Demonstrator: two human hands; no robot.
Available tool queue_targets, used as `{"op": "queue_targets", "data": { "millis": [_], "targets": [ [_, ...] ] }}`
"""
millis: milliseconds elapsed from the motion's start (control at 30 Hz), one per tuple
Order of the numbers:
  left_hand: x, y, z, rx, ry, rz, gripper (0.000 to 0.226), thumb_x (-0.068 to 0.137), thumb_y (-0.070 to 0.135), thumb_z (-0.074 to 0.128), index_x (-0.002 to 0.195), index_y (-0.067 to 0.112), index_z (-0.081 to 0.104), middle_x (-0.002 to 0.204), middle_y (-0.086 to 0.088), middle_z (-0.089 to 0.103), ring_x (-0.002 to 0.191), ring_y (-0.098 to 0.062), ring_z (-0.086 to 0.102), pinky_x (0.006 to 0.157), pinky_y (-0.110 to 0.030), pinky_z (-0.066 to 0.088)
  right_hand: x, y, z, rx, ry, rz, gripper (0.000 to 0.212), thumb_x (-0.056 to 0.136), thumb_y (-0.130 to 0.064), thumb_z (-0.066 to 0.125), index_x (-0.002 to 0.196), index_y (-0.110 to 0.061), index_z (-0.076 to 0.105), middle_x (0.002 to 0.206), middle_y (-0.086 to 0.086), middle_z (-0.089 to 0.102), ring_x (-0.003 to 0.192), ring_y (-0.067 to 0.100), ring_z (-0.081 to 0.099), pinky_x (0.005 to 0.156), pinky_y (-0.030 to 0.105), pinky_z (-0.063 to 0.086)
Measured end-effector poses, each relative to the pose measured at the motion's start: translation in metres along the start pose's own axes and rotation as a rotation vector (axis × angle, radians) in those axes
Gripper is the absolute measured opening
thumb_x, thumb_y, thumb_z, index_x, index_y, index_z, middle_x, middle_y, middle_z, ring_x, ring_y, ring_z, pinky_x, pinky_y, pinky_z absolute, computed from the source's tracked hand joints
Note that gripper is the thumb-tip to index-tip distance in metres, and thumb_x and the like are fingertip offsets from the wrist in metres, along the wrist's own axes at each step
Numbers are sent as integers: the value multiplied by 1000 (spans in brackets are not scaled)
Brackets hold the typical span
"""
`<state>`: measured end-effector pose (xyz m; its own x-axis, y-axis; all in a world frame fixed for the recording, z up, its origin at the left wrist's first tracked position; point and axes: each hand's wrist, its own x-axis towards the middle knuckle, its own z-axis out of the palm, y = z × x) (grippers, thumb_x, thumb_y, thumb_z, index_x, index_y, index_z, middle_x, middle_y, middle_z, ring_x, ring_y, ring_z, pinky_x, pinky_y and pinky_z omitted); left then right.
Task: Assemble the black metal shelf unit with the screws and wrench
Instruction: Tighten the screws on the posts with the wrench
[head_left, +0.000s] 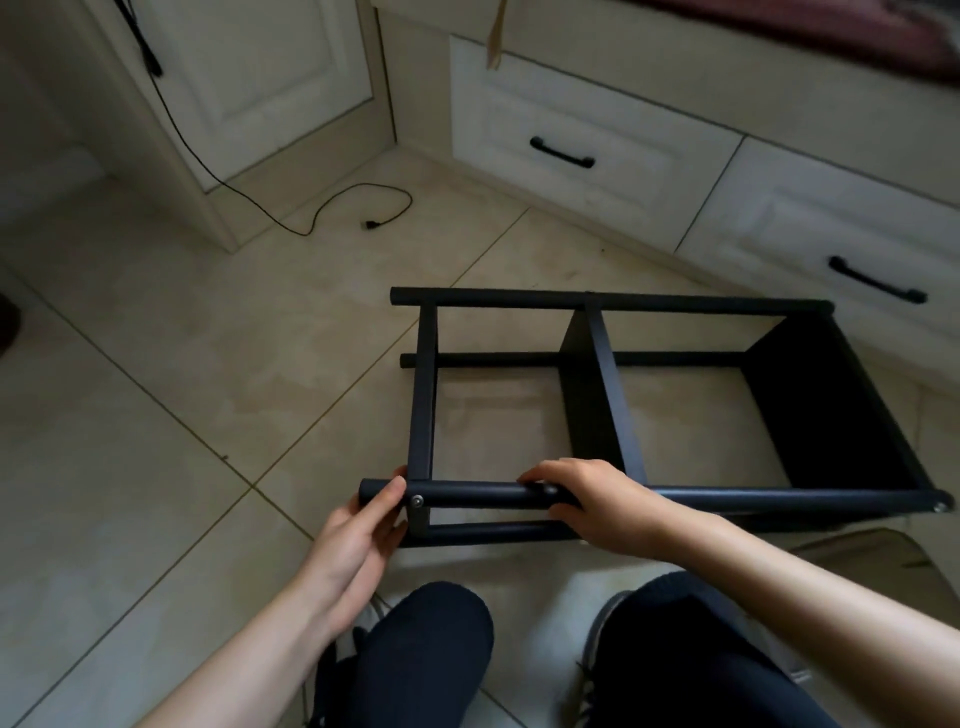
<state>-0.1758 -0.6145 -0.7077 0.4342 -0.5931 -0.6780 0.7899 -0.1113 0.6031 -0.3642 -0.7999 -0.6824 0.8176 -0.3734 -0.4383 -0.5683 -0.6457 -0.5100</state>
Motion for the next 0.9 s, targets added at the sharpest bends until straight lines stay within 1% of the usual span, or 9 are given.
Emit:
{"op": "queue_targets", "data": {
  "millis": [67,200,300,433,500,600,733,800,900],
  "targets": [
    [-5,9,8,28,-8,24,50,79,16,67,125,-2,62,119,-19,70,109,-25,68,96,-31,53,-5,-1,-8,29,19,-23,40,95,-19,59,132,-34,52,121,-9,59,111,13,56,94,37,50],
    [-19,32,30,110,-22,89,45,84,14,67,128,5,63,119,-11,71,108,-17,67,87,-26,48,-14,-7,-28,54,65,-35,40,96,-17,58,133,-32,52,112,-15,55,101,5,57,86,25,50],
    [-33,52,48,104,-27,116,37,88,9,65,125,7,65,112,-9,72,100,-17,67,84,-25,49,-23,-19,-43,32,142,-55,39,97,-15,57,132,-29,53,106,-16,55,90,0,54,77,17,45],
    [-53,82,71,150,-61,208,25,89,9,66,114,11,69,87,2,75,74,-6,71,64,-16,53,-37,-40,-64,-38,259,-83,34,97,-15,57,128,-27,52,111,-5,61,97,13,58,82,33,52],
    [-66,99,83,177,-70,268,20,91,9,66,110,12,69,78,5,75,67,-3,71,61,-13,53,-44,-52,-76,-63,296,-79,33,97,-15,56,128,-26,51,111,-2,61,98,17,59,83,40,53],
    [-89,129,101,232,-110,357,20,91,9,67,110,11,70,82,2,76,71,-5,72,64,-15,56,-52,-70,-96,-61,362,-75,36,97,-15,56,130,-26,49,113,-1,61,99,18,59,83,38,52],
    [-117,168,129,388,-180,496,30,89,10,70,118,12,69,96,-3,76,87,-10,73,75,-19,56,-60,-92,-121,3,478,-75,37,97,-14,56,133,-22,50,99,-8,56,87,10,56,67,16,39],
    [-131,183,145,463,-198,584,32,89,15,71,122,15,68,103,-3,75,98,-14,72,88,-25,54,-68,-102,-130,57,531,-67,39,97,-13,56,135,-21,49,103,-5,58,86,9,52,67,16,37],
    [-153,197,169,566,-212,721,27,93,19,70,120,17,68,109,-6,72,107,-19,68,99,-35,52,-83,-116,-141,145,585,-59,39,98,-13,55,135,-22,48,118,2,62,97,14,57,79,21,38]
  ]
}}
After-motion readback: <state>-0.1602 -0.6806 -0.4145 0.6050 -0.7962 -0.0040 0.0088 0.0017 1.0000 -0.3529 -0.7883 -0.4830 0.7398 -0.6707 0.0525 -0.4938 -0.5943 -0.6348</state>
